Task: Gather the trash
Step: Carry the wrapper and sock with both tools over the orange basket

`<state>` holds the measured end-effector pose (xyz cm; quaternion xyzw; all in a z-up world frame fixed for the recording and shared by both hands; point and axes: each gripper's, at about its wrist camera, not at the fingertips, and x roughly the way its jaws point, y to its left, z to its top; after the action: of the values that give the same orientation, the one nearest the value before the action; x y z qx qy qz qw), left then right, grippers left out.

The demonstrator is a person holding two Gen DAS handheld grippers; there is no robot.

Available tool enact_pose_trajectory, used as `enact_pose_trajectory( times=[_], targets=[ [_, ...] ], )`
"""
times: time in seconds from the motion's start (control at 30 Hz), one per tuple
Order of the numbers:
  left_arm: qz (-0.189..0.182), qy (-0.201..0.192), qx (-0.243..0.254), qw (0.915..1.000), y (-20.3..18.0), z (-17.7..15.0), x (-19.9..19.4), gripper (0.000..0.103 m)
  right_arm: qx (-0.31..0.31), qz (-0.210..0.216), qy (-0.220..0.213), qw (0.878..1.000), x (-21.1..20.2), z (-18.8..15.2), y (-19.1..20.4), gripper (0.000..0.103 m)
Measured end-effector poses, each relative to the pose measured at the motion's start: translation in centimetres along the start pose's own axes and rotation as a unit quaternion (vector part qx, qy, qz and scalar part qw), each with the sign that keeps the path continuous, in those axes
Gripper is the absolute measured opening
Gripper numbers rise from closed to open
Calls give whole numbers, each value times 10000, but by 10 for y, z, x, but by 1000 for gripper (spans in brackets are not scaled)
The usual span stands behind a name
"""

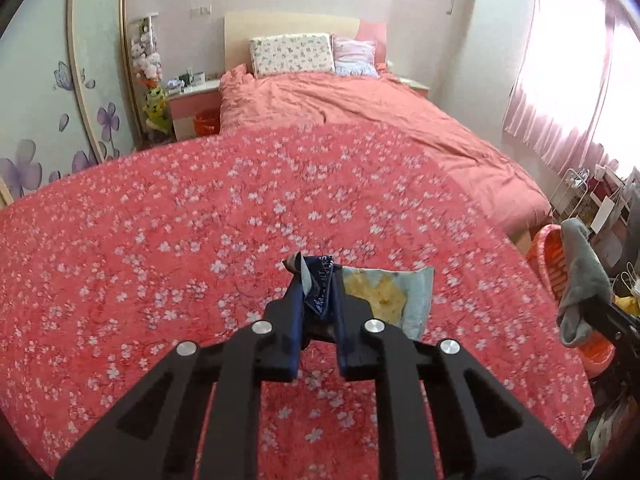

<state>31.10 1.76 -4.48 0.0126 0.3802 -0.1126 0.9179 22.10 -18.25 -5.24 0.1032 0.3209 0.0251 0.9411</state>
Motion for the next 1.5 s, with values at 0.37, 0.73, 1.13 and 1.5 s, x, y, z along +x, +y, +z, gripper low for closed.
enact_pose_trajectory(
  times=[0.37, 0.73, 1.13, 1.5],
  targets=[
    [-150, -569, 190, 9981, -33, 20, -64, 14, 37, 0, -465, 9989, -39, 10, -10, 5],
    [-700, -944, 371, 9924, -92, 27, -116, 14, 130, -180, -1167, 9929, -94, 15, -47, 5],
    [-1666, -995, 829, 9775, -200, 28, -115, 14, 663, -708, -1571, 9828, -124, 13, -124, 5],
    [-2207, -638, 1113, 9669, -284, 22, -71, 14, 1054, -995, -1457, 9786, -112, 4, -175, 5]
  ],
)
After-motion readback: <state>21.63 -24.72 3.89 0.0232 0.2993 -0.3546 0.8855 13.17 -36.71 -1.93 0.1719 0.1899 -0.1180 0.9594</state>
